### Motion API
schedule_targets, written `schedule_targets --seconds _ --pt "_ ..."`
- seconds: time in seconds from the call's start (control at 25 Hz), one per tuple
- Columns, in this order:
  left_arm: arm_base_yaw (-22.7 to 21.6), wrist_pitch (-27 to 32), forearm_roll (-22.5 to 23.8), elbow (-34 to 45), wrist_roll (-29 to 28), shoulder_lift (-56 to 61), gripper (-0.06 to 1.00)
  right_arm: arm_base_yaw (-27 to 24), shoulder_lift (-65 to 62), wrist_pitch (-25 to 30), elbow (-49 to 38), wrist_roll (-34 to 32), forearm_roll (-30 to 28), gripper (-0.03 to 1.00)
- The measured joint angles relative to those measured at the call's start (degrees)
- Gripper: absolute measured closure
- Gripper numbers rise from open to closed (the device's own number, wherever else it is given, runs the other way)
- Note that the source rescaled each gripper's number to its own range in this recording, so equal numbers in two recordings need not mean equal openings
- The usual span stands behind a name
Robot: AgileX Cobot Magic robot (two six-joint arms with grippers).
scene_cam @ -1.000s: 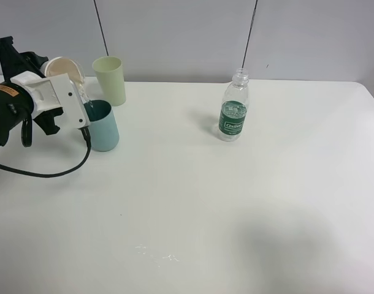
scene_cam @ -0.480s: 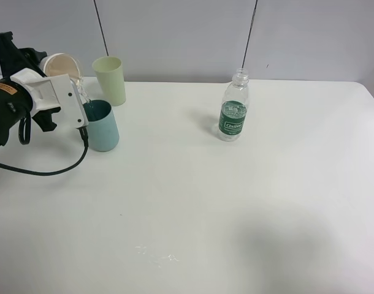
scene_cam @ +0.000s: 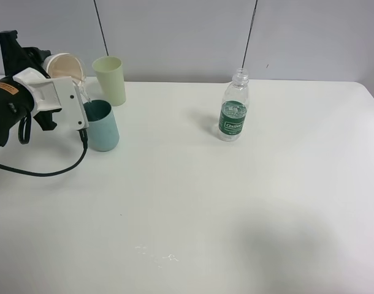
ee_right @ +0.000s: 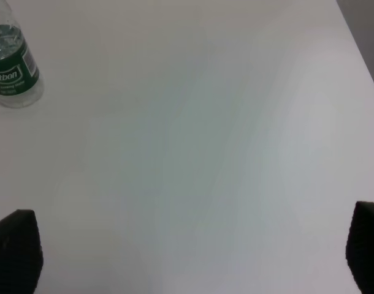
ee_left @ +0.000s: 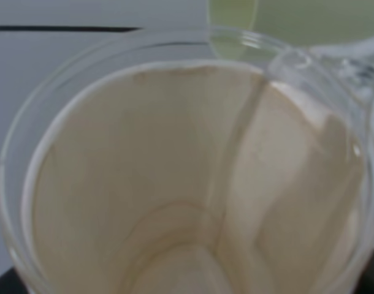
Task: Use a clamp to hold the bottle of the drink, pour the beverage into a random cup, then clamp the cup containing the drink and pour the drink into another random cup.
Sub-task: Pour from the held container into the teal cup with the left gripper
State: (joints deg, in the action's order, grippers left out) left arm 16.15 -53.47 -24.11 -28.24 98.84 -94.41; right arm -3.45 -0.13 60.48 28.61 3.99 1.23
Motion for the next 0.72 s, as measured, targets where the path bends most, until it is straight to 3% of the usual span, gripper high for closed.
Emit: schedule_targets --seconds 0.72 --pt "0.0 -0.6 3.5 0.0 7.3 0.1 0.91 0.0 0.0 0.0 0.0 0.0 0.0 -0.03"
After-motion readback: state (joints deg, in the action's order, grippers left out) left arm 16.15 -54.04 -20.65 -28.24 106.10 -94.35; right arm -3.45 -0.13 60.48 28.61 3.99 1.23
